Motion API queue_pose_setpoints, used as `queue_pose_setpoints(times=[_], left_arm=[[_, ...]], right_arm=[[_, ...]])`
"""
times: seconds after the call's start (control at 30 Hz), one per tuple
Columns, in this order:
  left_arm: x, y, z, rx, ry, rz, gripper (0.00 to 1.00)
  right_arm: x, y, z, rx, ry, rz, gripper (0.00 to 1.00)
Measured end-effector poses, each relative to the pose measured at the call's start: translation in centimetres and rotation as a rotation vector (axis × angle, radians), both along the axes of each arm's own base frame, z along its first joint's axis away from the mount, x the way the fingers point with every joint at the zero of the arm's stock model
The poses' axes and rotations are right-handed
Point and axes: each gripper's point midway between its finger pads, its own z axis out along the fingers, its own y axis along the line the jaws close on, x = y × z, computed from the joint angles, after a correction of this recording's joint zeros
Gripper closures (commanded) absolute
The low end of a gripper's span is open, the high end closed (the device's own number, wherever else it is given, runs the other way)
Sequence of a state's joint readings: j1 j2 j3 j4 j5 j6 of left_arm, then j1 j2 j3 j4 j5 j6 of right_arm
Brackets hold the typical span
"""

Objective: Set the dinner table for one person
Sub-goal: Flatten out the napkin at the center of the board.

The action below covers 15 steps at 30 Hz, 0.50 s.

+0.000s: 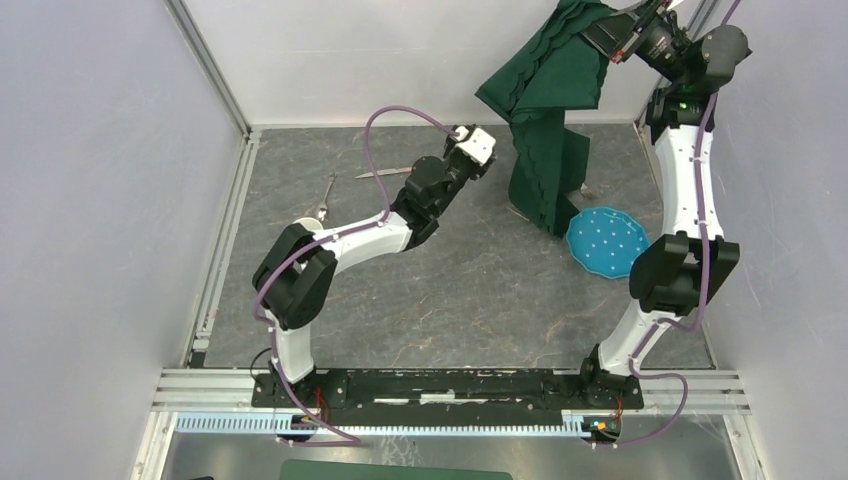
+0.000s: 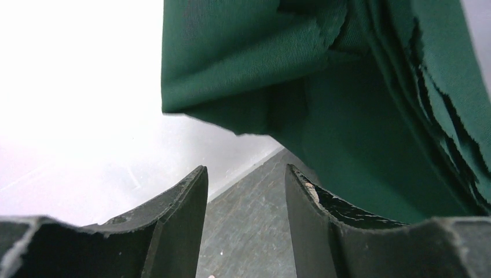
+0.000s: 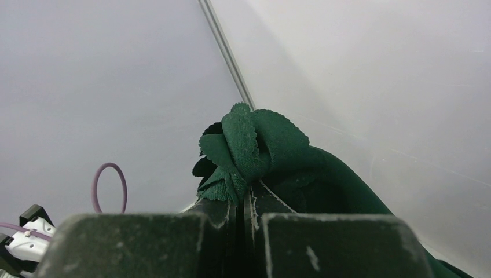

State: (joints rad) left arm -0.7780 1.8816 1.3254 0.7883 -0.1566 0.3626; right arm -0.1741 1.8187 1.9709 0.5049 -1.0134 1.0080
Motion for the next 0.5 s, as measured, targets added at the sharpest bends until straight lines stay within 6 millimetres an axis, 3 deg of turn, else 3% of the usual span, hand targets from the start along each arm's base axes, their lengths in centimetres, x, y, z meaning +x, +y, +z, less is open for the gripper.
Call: queue_pose_setpoints(times=[0.5], left_arm=[[0.1, -0.2, 4.1, -0.017, -0.145, 0.060, 0.39]], right_arm=[[0.2, 0.1, -1.8, 0.033, 0.046, 0.025, 1.00]])
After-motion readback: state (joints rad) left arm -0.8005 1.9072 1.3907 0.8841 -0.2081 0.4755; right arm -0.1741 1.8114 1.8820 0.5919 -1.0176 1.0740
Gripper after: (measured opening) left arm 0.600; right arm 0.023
